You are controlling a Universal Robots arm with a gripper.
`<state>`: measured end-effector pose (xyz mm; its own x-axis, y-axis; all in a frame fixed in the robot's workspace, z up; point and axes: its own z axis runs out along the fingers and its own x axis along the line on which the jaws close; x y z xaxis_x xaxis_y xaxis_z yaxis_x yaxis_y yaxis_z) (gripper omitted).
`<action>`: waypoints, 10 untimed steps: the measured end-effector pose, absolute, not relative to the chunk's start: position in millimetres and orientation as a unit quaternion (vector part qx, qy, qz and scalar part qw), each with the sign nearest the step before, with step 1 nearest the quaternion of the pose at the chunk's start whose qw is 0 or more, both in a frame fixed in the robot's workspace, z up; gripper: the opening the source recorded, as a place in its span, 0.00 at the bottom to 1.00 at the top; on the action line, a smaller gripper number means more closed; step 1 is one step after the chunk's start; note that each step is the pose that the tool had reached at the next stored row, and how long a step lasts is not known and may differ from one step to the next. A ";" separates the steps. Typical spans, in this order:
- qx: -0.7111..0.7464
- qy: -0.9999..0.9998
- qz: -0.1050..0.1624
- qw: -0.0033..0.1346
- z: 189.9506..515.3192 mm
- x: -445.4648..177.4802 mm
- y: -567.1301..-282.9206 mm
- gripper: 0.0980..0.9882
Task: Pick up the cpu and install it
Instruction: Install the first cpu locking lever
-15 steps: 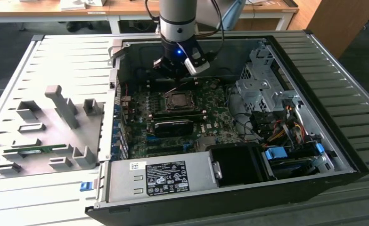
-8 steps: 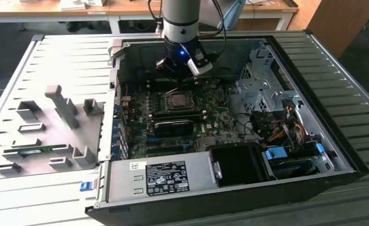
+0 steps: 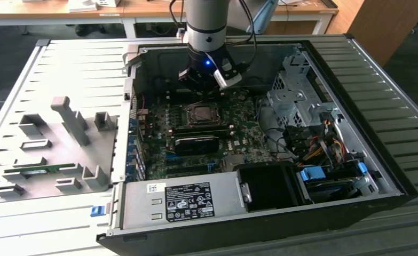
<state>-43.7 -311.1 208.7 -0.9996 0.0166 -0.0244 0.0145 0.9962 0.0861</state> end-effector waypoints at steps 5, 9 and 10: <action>0.008 0.999 0.043 0.013 205.3 -40.0 -311.1 0.01; 0.008 0.999 0.043 0.013 202.8 -37.8 -311.1 0.01; 0.008 0.999 0.043 0.013 202.1 -37.3 -311.1 0.01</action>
<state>-37.3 -311.1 202.1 -0.9996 0.0166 -0.0244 0.0144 0.9962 0.0861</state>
